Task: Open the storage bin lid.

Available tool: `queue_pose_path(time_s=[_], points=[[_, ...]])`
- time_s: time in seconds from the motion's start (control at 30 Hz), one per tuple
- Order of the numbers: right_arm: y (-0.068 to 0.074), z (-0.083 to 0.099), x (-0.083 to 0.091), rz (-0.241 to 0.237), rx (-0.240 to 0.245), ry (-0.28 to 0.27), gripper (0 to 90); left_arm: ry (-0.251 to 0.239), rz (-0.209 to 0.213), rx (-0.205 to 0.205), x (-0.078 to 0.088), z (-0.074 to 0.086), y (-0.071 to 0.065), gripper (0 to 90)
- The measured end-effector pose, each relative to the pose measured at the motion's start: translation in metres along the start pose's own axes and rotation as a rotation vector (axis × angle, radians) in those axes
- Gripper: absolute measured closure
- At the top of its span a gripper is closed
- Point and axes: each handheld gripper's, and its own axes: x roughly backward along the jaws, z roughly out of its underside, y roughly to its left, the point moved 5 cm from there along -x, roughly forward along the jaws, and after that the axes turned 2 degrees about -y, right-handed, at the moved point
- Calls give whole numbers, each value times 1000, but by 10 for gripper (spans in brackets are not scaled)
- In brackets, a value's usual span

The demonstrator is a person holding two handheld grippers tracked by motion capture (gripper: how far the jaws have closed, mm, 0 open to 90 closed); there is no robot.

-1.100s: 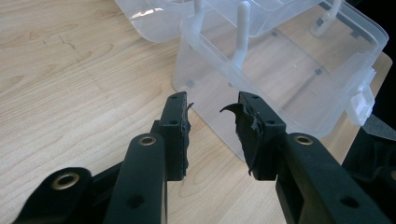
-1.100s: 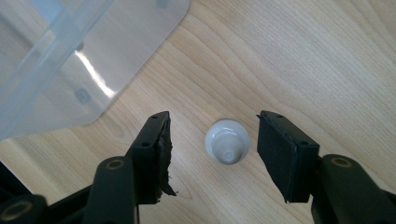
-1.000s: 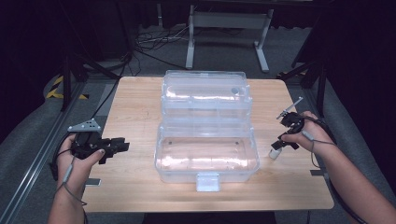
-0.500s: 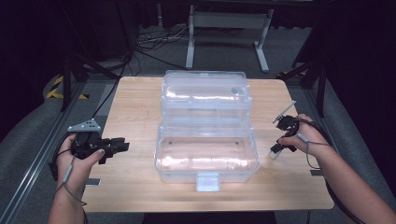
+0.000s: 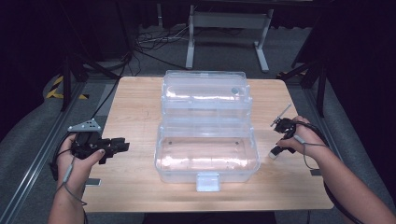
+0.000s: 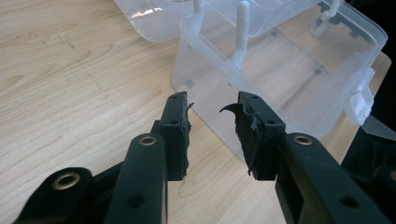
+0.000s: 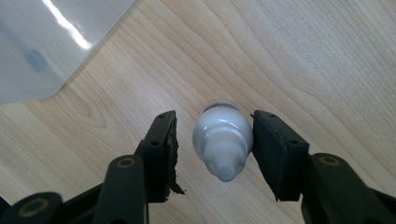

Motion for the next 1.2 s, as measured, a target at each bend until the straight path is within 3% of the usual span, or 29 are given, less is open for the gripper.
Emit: queue_pose_path(time_s=[0.3,0.6,0.8,0.93,1.2], points=[[-1,-1,-8,29,46,41,585,-3,2,2,1,0,0,651],[-1,-3,-3,44,66,45,601,-5,2,5,1,0,0,651],[2,-5,6,39,77,46,601,-7,3,4,1,0,0,649],[6,-9,18,41,126,35,602,-5,4,4,1,0,0,650],[15,-14,39,52,163,23,601,-7,2,2,2,0,0,650]])
